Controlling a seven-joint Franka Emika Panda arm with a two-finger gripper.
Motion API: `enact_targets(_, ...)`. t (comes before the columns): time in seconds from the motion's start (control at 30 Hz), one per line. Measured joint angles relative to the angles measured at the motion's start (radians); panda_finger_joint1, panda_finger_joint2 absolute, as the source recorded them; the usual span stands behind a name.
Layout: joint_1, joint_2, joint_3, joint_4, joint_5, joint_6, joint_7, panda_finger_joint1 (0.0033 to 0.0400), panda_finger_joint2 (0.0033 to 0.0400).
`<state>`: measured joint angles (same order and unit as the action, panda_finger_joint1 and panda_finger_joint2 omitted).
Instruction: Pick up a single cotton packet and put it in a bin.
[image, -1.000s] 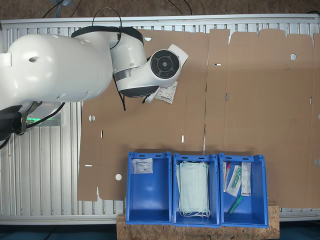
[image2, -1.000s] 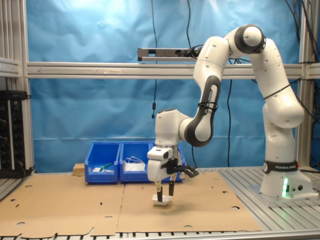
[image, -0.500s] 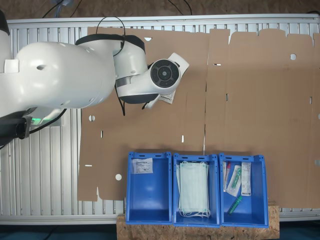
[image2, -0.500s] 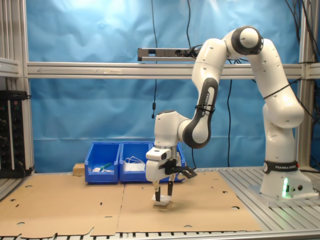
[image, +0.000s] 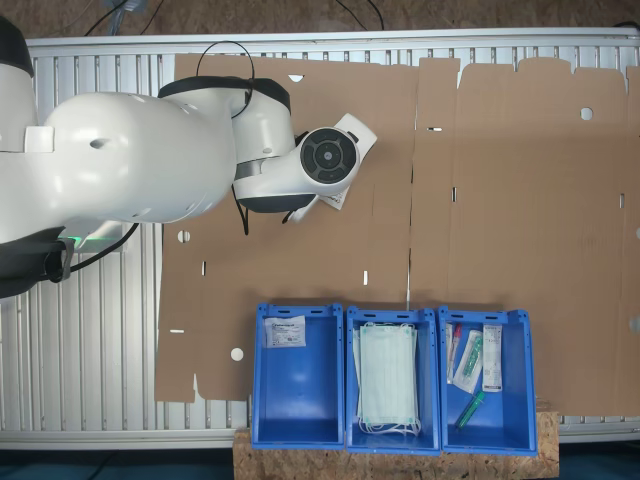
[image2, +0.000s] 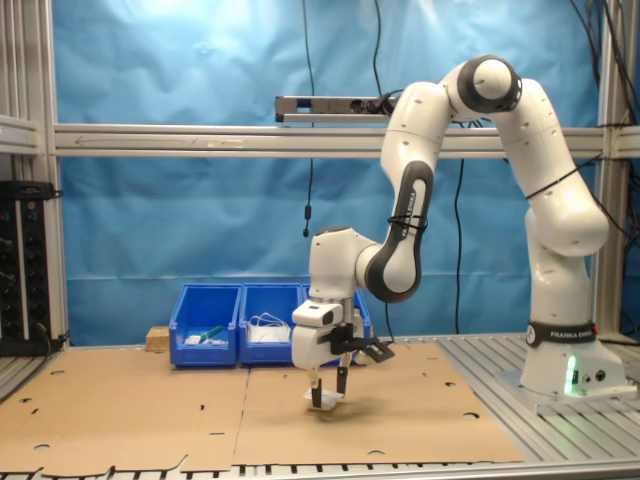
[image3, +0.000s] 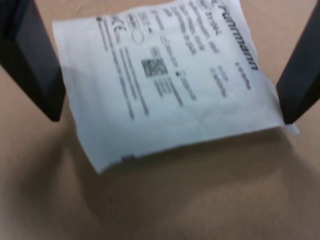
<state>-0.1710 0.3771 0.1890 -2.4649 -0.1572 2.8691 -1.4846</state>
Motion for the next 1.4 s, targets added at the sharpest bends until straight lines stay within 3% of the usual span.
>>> enact_targets(1.4, 0.000, 0.033, -0.008, 0.006, 0.000, 0.028, 0.000, 0.0400, 0.0400)
